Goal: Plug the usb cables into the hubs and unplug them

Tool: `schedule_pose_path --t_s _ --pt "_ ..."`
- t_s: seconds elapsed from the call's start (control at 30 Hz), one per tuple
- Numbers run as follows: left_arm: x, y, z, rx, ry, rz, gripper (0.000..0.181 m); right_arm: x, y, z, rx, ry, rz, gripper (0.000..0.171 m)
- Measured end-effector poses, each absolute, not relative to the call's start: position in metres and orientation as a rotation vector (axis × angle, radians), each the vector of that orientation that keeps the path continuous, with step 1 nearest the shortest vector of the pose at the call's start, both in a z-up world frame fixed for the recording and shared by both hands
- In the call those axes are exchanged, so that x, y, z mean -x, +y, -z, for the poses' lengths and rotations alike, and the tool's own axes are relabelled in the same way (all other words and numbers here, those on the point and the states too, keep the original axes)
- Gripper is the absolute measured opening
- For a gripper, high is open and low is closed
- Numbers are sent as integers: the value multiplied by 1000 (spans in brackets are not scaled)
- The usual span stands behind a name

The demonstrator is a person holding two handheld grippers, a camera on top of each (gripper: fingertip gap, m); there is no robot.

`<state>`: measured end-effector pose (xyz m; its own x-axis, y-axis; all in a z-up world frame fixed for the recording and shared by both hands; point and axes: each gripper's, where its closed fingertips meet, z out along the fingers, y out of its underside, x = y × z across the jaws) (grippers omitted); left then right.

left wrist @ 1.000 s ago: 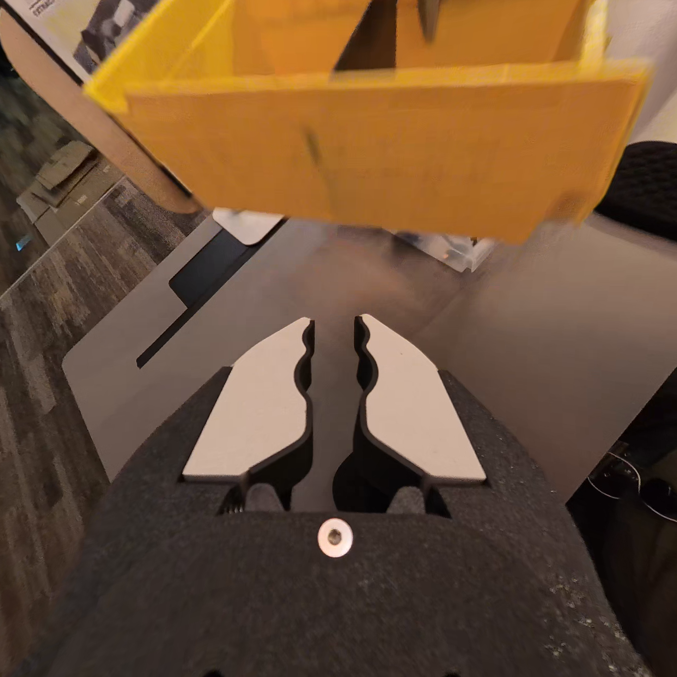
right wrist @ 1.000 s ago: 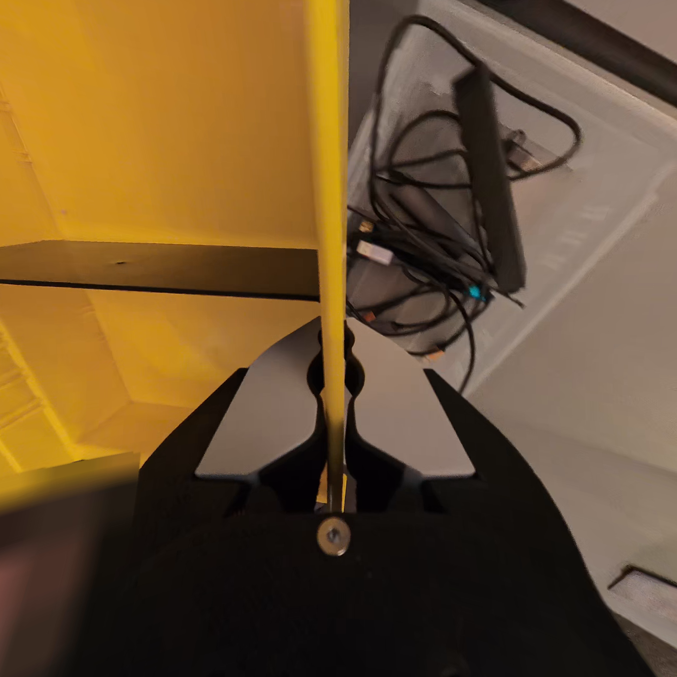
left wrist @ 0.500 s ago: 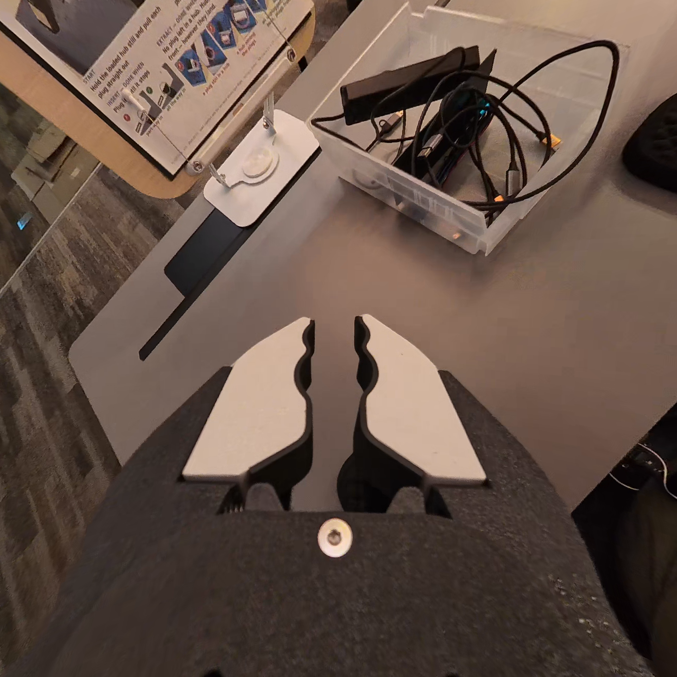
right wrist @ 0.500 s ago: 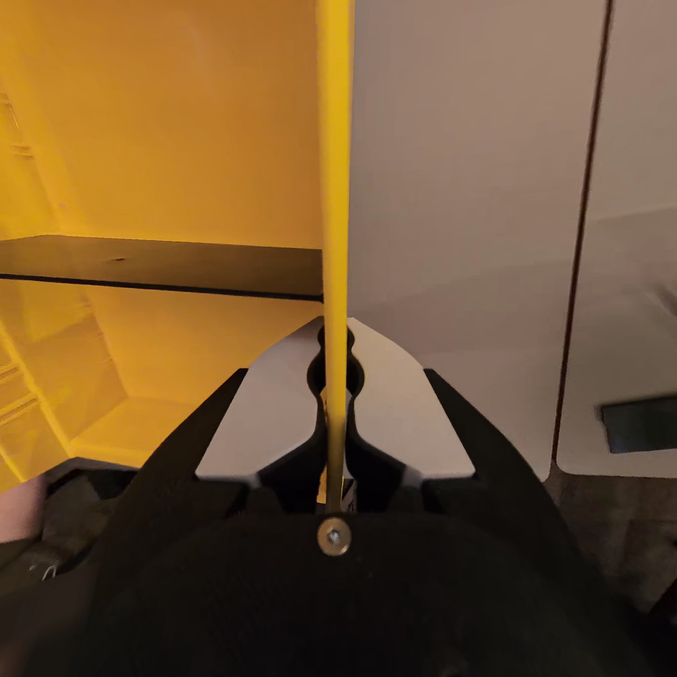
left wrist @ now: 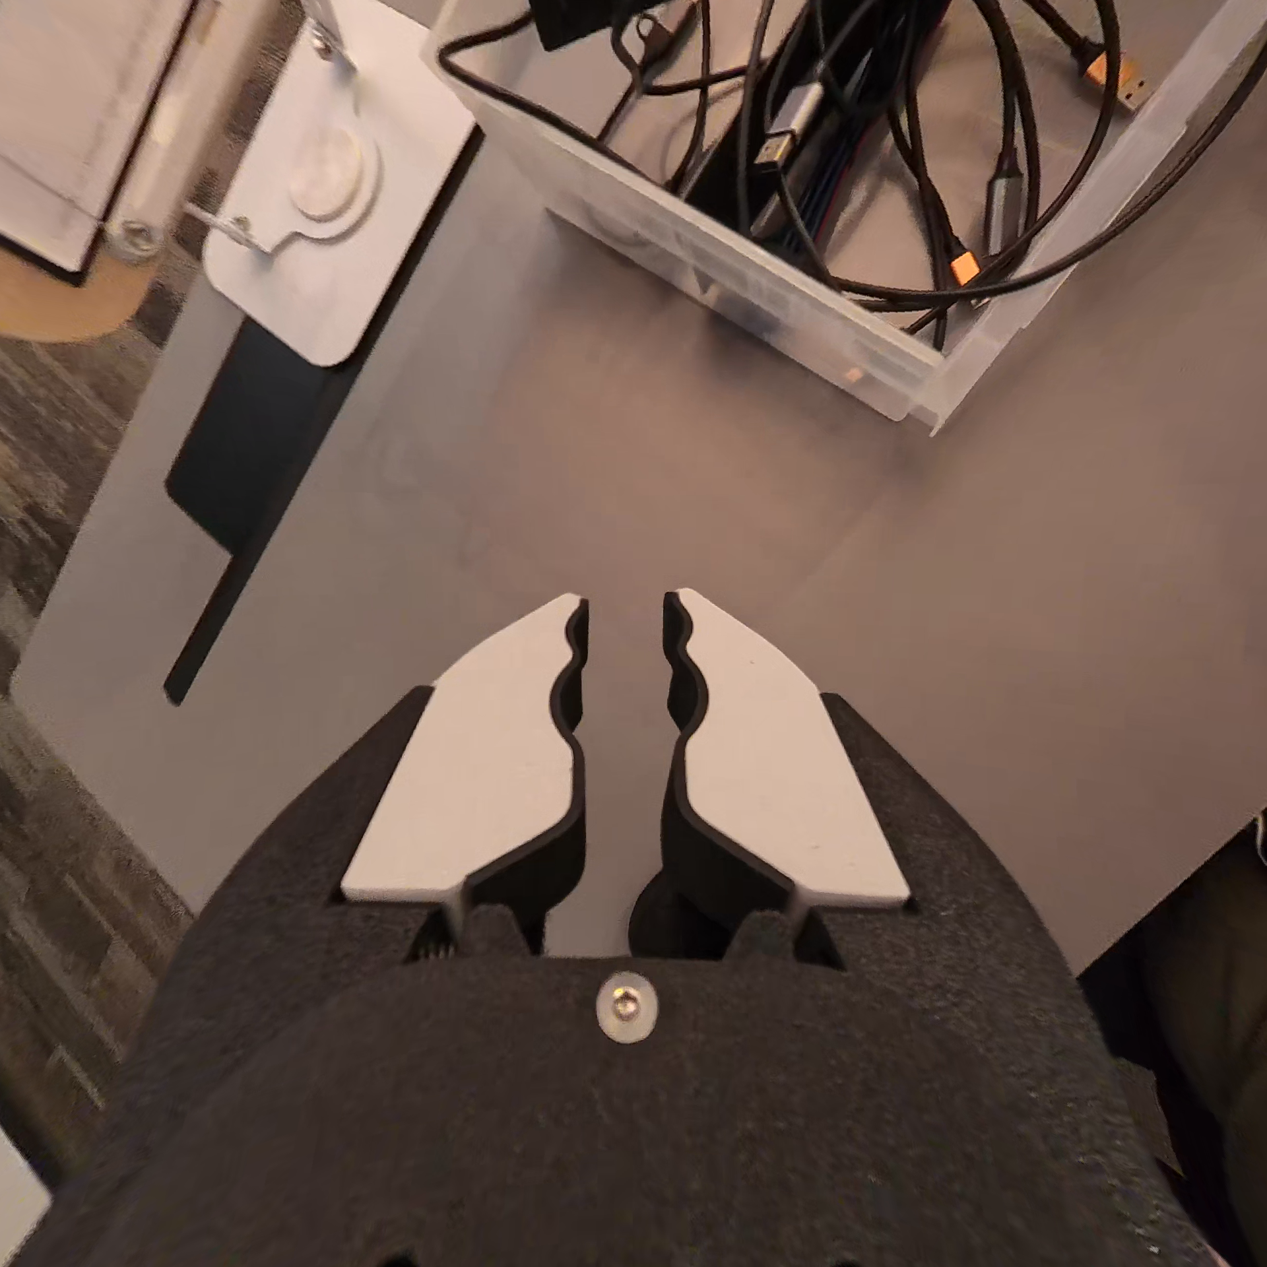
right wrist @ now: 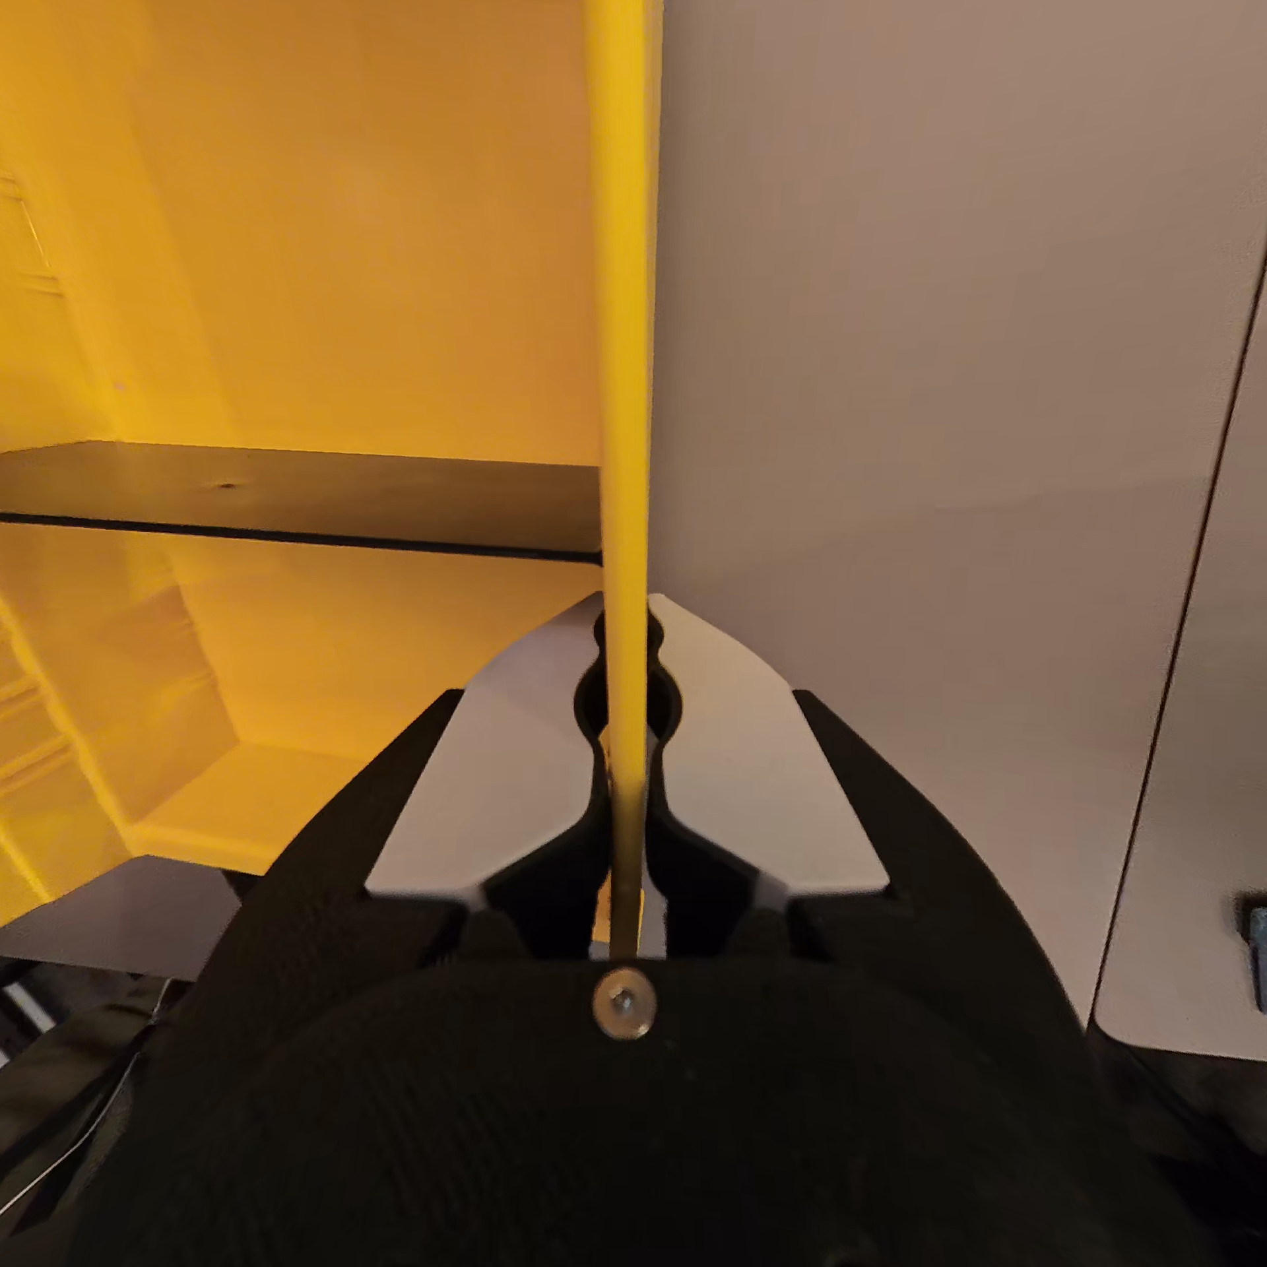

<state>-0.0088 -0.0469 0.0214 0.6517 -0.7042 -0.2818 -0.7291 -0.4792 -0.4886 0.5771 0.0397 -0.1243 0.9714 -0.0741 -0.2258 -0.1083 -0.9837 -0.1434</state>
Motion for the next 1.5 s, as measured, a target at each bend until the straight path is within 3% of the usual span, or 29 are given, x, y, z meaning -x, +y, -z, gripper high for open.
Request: schedule_pose_path --t_s 0.37,0.57,0.87,1.1,1.37,1.5 --pt "-60 2 14 2177 1263 151 19 -571 38 142 3003 84 -279 6" --pt "-88 36 20 2148 1035 358 23 -570 56 106 2785 72 -311 12" --pt "-101 47 52 2301 889 525 46 -573 69 66 2566 80 -342 24" --pt "-111 66 57 2514 766 654 43 -572 75 52 2435 59 -428 26" --pt "-104 75 90 2741 848 248 41 -576 72 56 2392 96 -571 26" --pt "-112 80 89 2787 809 273 19 -572 80 62 2390 101 -613 28"
